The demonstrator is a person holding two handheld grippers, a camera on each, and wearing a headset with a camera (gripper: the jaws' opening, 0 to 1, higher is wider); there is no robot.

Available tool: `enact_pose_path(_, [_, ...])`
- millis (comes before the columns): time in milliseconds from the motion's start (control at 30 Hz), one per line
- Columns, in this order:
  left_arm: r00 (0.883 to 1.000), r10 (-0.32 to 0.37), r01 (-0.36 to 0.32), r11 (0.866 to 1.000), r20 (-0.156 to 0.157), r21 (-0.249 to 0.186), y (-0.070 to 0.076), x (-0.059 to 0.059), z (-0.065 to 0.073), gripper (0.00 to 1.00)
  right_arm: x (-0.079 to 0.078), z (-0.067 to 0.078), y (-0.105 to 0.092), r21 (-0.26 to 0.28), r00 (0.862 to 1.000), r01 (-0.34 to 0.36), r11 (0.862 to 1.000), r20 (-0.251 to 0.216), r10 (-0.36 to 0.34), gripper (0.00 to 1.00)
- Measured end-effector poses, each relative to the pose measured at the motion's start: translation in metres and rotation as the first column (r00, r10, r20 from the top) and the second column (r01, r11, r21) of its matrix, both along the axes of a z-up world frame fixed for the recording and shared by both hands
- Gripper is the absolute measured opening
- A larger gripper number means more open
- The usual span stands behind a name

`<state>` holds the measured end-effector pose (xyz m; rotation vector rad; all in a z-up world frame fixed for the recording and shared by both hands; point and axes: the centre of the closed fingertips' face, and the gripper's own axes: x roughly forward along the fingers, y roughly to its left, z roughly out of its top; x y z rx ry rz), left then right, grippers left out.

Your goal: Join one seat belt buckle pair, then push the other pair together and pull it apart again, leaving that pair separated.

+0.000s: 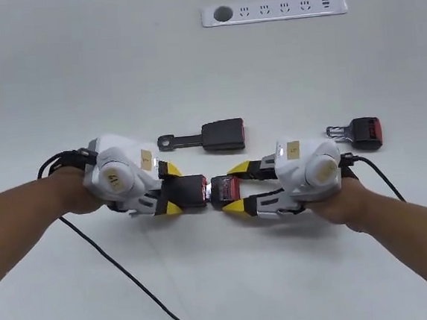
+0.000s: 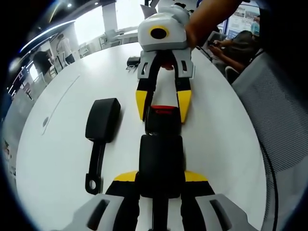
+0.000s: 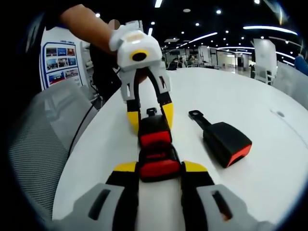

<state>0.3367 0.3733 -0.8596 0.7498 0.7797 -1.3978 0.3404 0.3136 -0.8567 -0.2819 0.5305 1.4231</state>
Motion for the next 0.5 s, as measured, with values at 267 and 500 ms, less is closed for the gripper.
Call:
enact_pose_path(267, [1.0,-0.014,0.014,0.998,0.011,-0.055,0.0024,0.0015,0.0016,0.33,-0.0005,0.0001,-0.0022,0.0,1.0,-0.003,1.0,0.016,0.003,0.33])
enact_pose_path(500, [1.0,-0.025,0.026,0.996,0.01,-0.087,-0.0007,0.0018,0.0016,0.32,-0.0001,0.0002,-0.0039,0.003,0.999,-0.019,1.0,0.031,0.019,0.32])
